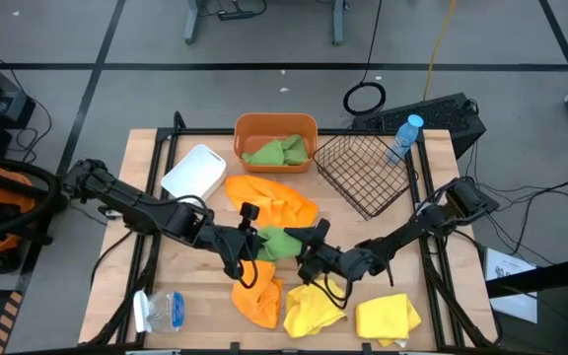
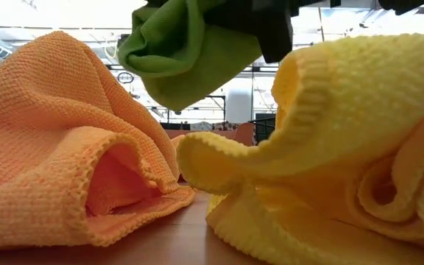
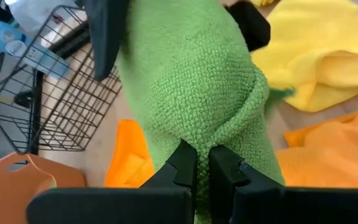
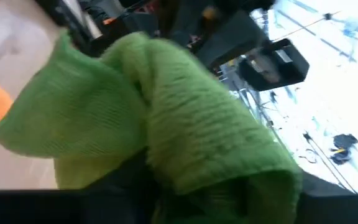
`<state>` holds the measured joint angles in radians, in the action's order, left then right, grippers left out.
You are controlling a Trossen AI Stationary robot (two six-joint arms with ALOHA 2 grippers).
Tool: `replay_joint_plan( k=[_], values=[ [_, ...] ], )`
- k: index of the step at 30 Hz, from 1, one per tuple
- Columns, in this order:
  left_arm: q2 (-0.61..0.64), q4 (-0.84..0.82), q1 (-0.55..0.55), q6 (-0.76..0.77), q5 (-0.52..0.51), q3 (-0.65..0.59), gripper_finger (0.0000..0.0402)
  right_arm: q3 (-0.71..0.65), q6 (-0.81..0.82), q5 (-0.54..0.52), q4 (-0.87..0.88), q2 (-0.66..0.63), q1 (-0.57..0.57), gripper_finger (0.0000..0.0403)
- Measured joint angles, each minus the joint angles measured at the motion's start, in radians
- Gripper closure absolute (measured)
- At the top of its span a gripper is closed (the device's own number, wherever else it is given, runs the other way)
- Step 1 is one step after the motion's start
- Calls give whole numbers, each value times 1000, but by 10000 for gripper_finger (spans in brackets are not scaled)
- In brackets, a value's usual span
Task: Sort microfiber towel by color & place in baskets
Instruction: Put the green towel into the orange bin
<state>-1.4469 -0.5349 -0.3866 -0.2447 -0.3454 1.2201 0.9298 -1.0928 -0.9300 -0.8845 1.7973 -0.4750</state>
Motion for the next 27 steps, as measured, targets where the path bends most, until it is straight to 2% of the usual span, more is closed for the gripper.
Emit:
replay_joint_plan(
  k=[6, 7, 12, 16, 21, 27],
  values=[
    [2, 0, 1, 5, -25, 0, 382, -1, 110, 64, 122, 0, 16, 370],
    [2, 0, 1, 19, -26, 0, 382, -1, 113, 70, 125, 0, 17, 385],
    [2, -32, 0, 108, -73, 0, 364, 0, 124, 69, 103, -2, 32, 389],
    [2, -134, 1, 212, -143, 0, 303, -1, 112, 67, 103, -5, 56, 398],
    [2, -312, 1, 396, -339, 0, 213, 0, 70, 67, 104, -13, 122, 400],
    [3, -445, 1, 503, -487, 0, 154, 0, 42, 73, 130, -72, 233, 401]
  ],
)
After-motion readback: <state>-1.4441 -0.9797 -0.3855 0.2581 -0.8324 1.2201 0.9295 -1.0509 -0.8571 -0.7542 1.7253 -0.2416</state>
